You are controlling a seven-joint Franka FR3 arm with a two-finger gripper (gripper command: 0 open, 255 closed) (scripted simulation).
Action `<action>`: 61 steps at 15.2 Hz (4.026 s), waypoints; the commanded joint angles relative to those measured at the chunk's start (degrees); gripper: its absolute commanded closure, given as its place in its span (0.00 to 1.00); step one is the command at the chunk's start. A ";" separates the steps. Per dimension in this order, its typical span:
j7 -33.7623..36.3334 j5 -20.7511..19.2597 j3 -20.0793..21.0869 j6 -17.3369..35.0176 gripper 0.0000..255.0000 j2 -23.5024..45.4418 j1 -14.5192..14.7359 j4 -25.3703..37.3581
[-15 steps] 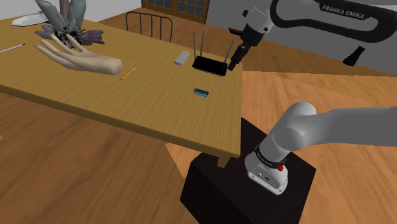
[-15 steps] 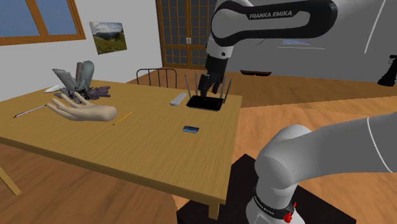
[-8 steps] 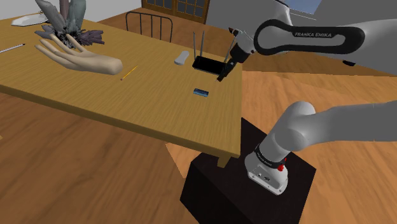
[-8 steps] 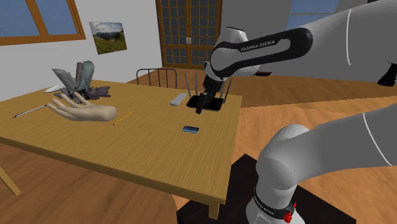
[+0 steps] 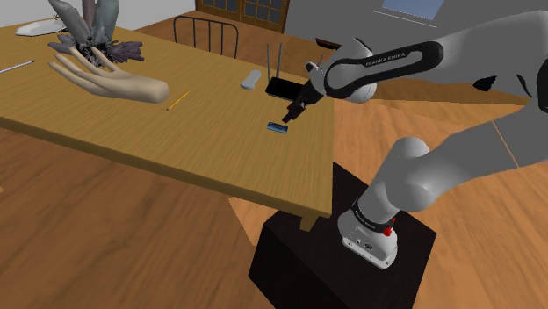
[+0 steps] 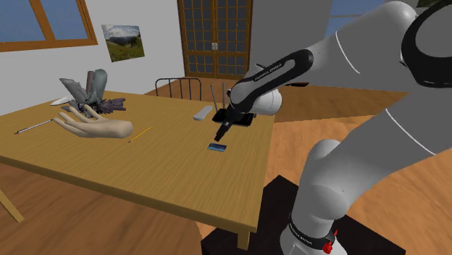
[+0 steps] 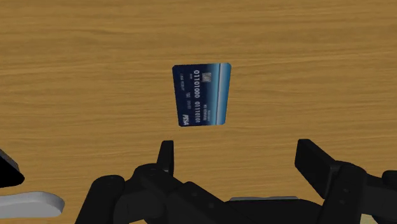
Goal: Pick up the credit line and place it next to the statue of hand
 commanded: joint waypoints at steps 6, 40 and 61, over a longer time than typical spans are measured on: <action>-17.23 13.62 -19.63 14.67 0.00 10.71 22.37 2.65; -9.39 7.66 -11.05 7.89 1.00 8.57 14.47 6.01; 1.61 -0.80 -0.73 -9.89 1.00 0.37 4.69 14.95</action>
